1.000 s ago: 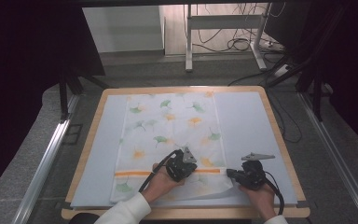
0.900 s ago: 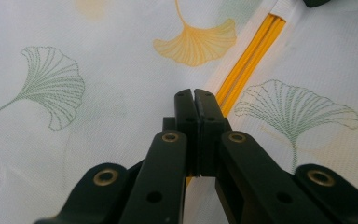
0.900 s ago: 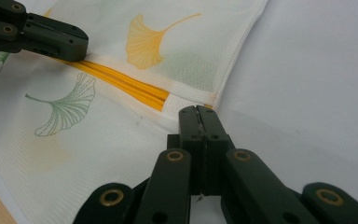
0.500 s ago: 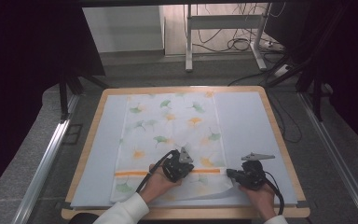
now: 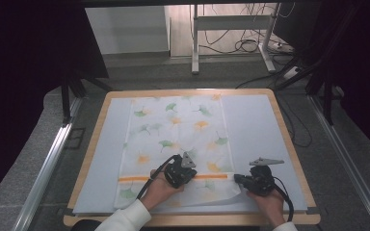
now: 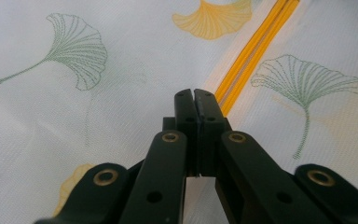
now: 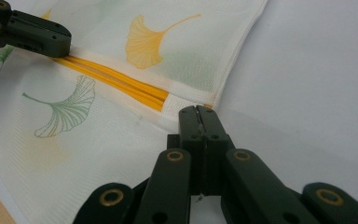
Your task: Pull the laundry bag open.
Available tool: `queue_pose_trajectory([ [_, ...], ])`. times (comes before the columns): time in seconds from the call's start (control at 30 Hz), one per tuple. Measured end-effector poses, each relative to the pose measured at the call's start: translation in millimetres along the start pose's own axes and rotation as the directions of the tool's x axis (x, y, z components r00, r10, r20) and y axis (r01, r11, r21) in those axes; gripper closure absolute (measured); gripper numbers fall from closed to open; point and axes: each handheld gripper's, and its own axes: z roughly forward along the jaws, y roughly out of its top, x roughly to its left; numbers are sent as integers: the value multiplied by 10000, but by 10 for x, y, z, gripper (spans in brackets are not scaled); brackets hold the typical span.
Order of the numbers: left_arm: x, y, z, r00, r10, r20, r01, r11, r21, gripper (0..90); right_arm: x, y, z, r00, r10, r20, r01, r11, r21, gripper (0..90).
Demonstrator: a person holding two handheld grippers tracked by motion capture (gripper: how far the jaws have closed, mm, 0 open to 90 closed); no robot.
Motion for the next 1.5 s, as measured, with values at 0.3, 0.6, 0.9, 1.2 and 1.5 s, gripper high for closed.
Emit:
queue_pose_trajectory([
  [0.3, 43, -36, -31, 9998, -197, 54, 197, 9998, 45, 900, 0, 0, 0, 10000, 5, 2, -5, 10000, -1, 891],
  [0.6, 93, -96, -90, 9992, -385, 58, 384, 9992, 146, 900, 2, 0, 1, 10000, -4, 22, 4, 10000, -6, 891],
  [0.9, 135, -157, -146, 9988, -499, 10, 498, 9986, 200, 900, 2, 0, 1, 10000, 1, 20, -1, 10000, -7, 891],
  [1.2, 158, -196, -180, 9985, -554, 43, 553, 9983, 193, 900, 2, 1, -3, 10000, -25, 10, 25, 10000, 29, 891],
  [1.5, 212, -256, -227, 9972, -738, -104, 740, 9970, 221, 900, 3, 0, -2, 10000, -29, 13, 29, 10000, 13, 891],
])
